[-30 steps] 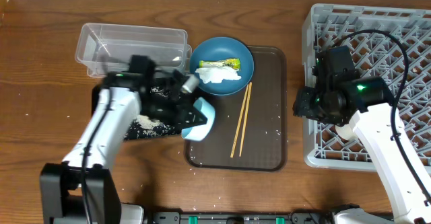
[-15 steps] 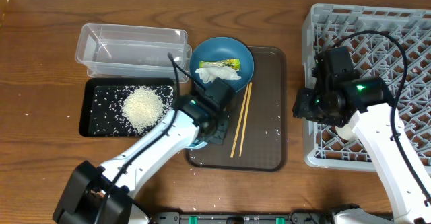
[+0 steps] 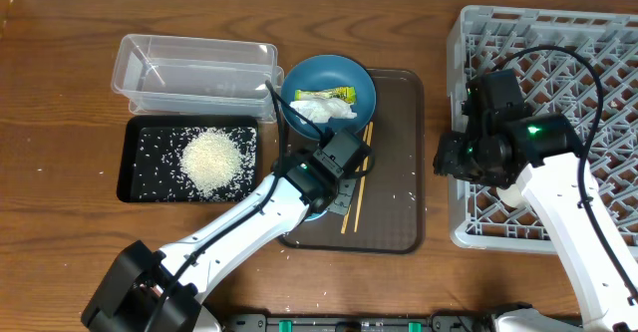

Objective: Sort waste into correct bins and load items into the dishwasher rack
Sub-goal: 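Set the empty blue bowl back on the brown tray with left gripper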

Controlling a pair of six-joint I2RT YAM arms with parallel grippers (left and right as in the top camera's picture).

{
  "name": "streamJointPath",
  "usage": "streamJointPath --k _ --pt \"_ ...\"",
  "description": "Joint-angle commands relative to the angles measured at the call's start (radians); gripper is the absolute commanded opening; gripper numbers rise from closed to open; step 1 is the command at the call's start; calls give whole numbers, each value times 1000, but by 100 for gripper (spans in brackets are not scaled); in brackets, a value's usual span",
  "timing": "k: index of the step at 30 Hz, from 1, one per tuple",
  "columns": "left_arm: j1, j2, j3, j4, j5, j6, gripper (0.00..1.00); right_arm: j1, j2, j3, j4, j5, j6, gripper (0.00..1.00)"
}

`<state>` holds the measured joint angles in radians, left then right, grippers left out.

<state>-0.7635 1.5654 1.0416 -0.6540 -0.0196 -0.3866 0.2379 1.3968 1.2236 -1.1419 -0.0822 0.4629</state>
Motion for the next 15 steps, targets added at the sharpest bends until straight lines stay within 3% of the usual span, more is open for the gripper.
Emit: streamJointPath --k 1,7,10,15 --pt "-1 8 -7 -3 -26 -19 11 13 -10 -1 -2 -5 -8 57" --pt "1 7 -5 -61 -83 -19 12 39 -10 -2 -1 -27 -9 57" --pt "6 -11 13 -101 -87 -19 22 78 -10 -12 17 -27 -24 57" --pt "31 -98 53 -189 -133 -20 26 176 -9 -47 77 -42 -23 58"
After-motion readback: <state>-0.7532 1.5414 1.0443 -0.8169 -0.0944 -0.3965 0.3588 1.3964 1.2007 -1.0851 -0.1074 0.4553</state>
